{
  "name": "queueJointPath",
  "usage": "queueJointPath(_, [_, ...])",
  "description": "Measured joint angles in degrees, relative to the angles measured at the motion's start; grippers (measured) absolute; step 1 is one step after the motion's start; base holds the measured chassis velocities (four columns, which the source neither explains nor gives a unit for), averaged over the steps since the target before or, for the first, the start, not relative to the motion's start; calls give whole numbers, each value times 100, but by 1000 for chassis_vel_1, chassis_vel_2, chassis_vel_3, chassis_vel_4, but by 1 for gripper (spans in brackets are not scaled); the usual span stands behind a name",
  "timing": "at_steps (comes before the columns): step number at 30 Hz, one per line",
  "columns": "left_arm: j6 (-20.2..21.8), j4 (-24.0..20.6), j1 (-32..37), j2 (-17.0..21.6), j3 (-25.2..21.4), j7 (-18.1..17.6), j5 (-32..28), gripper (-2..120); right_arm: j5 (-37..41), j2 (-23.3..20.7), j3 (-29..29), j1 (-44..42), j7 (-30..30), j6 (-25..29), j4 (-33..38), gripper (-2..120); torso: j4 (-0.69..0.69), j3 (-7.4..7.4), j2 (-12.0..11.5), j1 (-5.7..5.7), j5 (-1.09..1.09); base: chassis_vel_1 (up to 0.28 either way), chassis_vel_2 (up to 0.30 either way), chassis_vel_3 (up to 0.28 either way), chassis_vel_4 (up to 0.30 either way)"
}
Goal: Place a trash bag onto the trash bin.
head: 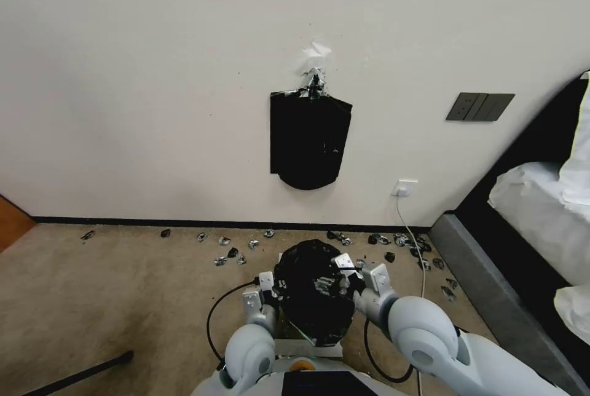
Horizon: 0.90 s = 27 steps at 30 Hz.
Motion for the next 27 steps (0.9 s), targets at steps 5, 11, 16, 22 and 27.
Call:
queueJointPath(5, [53, 30, -62, 40, -21, -52, -209, 2, 17, 1, -13, 62, 0, 0, -28, 100, 1, 0, 0, 0, 0, 0, 0, 0, 0])
queueJointPath(11, [157, 43, -65, 43, -57, -97, -372, 17, 21, 29, -20, 43, 9, 0, -48, 100, 0, 0, 0, 0, 1, 0, 0, 0, 0])
queueJointPath(16, [158, -22, -28, 66, -95, -34, -383, 35, 24, 52, 135, -78, 5, 1, -45, 100, 0, 0, 0, 0, 0, 0, 0, 0, 0])
queueJointPath(22, [167, -331, 108, 244, -203, 242, -149, 56, -53, 153, 348, -286, -123, 136, -40, 100, 0, 0, 0, 0, -1, 0, 0, 0, 0])
queueJointPath(27, [-914, -667, 724, 679, -575, 1507, 1538, 77, -1834, 684, 697, -884, -992, 1168, -543, 100, 0, 0, 0, 0, -1, 0, 0, 0, 0])
